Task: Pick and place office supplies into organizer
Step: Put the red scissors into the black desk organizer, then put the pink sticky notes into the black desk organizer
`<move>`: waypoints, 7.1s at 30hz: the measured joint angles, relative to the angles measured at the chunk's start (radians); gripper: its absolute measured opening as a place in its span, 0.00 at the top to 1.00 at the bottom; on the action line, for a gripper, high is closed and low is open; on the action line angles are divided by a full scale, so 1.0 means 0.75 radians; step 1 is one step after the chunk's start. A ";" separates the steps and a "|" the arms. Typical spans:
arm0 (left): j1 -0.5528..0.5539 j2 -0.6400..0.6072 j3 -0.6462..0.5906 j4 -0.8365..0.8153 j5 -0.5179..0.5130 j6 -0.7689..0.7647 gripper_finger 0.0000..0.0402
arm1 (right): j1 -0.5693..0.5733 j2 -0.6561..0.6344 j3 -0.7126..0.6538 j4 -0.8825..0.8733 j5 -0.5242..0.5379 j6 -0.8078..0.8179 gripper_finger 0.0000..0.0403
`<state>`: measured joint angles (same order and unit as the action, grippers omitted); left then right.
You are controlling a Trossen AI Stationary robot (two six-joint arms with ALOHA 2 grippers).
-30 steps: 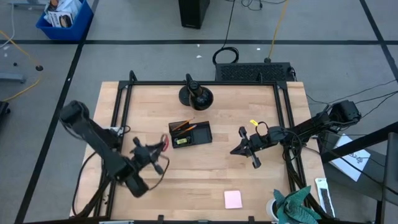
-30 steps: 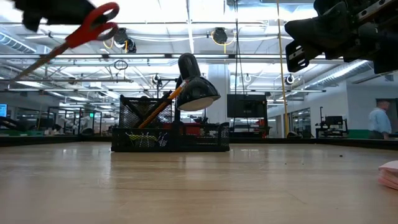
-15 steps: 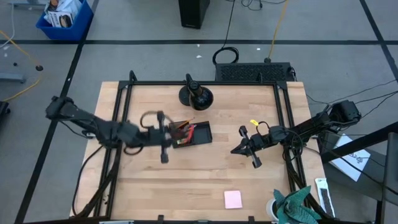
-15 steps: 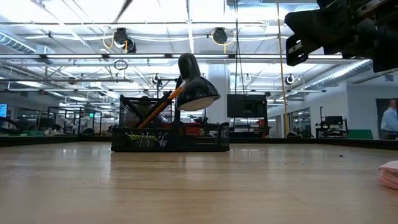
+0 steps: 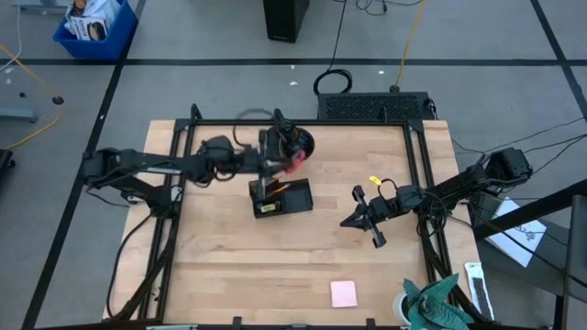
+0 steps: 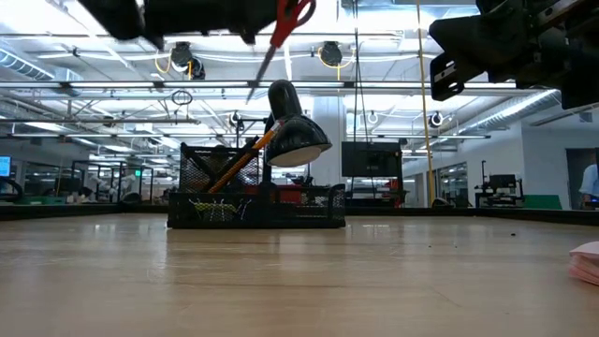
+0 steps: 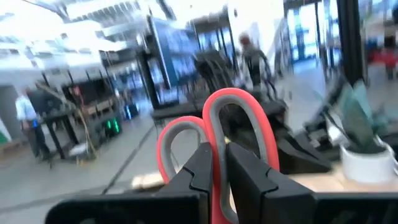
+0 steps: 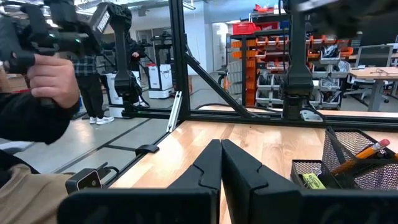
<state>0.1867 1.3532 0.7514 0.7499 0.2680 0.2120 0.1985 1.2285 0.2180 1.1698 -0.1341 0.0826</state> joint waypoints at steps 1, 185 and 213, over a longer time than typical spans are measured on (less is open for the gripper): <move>0.034 0.014 -0.032 0.100 0.056 -0.032 0.91 | 0.000 0.000 0.000 0.001 0.000 0.000 0.99; -0.999 0.702 0.038 0.119 -0.916 -0.431 0.97 | 0.712 0.337 0.449 -0.808 0.246 0.038 0.64; -0.987 0.701 0.038 0.088 -0.916 -0.418 0.95 | 0.697 0.711 0.694 -0.947 0.244 -0.201 0.78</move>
<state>-0.5537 1.8791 0.7795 0.8160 -0.4191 -0.1013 0.7211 1.7617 0.7385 0.4596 0.0487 -0.0685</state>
